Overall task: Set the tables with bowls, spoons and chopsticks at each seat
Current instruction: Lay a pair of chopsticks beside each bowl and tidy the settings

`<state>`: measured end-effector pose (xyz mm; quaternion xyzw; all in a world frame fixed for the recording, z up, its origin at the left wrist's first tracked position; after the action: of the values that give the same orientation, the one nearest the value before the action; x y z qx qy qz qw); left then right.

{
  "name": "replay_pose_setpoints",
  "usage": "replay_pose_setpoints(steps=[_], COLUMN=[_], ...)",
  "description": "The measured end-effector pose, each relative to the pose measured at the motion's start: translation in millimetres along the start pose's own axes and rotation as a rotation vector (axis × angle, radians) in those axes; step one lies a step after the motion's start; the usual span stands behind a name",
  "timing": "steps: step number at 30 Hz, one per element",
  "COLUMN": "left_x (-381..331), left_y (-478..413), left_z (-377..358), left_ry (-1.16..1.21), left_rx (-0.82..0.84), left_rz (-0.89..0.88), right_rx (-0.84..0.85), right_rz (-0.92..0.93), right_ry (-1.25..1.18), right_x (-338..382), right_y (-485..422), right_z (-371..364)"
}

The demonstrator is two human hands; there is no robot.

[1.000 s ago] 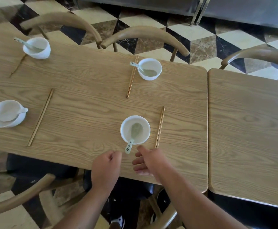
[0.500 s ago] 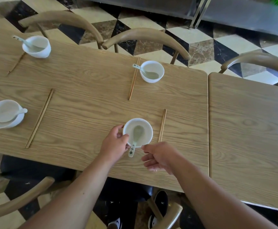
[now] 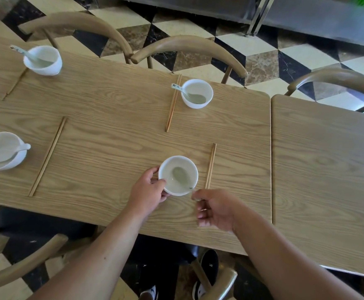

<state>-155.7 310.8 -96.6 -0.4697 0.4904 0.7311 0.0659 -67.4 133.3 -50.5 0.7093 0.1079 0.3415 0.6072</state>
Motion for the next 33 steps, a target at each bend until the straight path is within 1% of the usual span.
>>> replay_pose_setpoints(steps=[2, 4, 7, 9, 11, 16, 21, 26, 29, 31, 33], left_x=[0.4, 0.6, 0.2, 0.9, 1.7, 2.7, 3.7, 0.5, 1.6, 6.2, 15.5], left_y=[-0.9, -1.1, -1.7, -3.1, -4.9, -5.0, 2.8, 6.2, 12.8, 22.6, 32.8], left_z=[0.2, 0.1, 0.3, 1.1, 1.9, 6.0, 8.7, 11.0, 16.2, 20.3, 21.9], left_ry=[0.002, 0.0, -0.004, -0.01, -0.009, -0.007, -0.049, -0.085, -0.14, -0.164, -0.2], left_rx=[-0.001, 0.002, 0.007, 0.013, 0.015, 0.003, 0.012, 0.036, -0.004, -0.054, -0.077], left_rz=[0.0, -0.007, -0.019, -0.019, -0.009, 0.017, 0.011, -0.006, -0.022, -0.029, -0.031], right_rx=[-0.118, -0.208, -0.298, -0.307, -0.28, -0.298, -0.315, -0.329, -0.424, -0.551, -0.638], right_rz=[0.079, 0.162, 0.27, 0.303, 0.314, 0.329, 0.303, 0.271, 0.309, 0.342, 0.326], right_ry=[0.135, 0.206, 0.265, 0.269, 0.236, 0.284, 0.271, 0.27, 0.299, 0.241, 0.195], right_x=[8.3, 17.6, 29.3, 33.4, 33.7, 26.3, 11.3, 13.3, 11.6, 0.6, -16.5], right_y=[-4.6, -10.6, -20.5, -26.7, -32.0, -34.0, -30.9, -24.2, -14.5, -9.8, -7.5], right_z=[14.0, 22.2, 20.1, 11.9, 3.7, -3.1, -5.0, -8.0, -0.3, 11.7, 21.2])
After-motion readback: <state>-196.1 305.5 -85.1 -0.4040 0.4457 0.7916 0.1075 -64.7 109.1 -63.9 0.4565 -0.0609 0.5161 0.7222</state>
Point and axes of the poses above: each hand's wrist, its own y-axis away from the middle knuckle, its own z-axis out of the back of the hand, x = y × z, the point moved 1 cm from there along -y, towards the middle knuckle, and after that the axes turned 5 degrees about y, right-handed, at the moved point
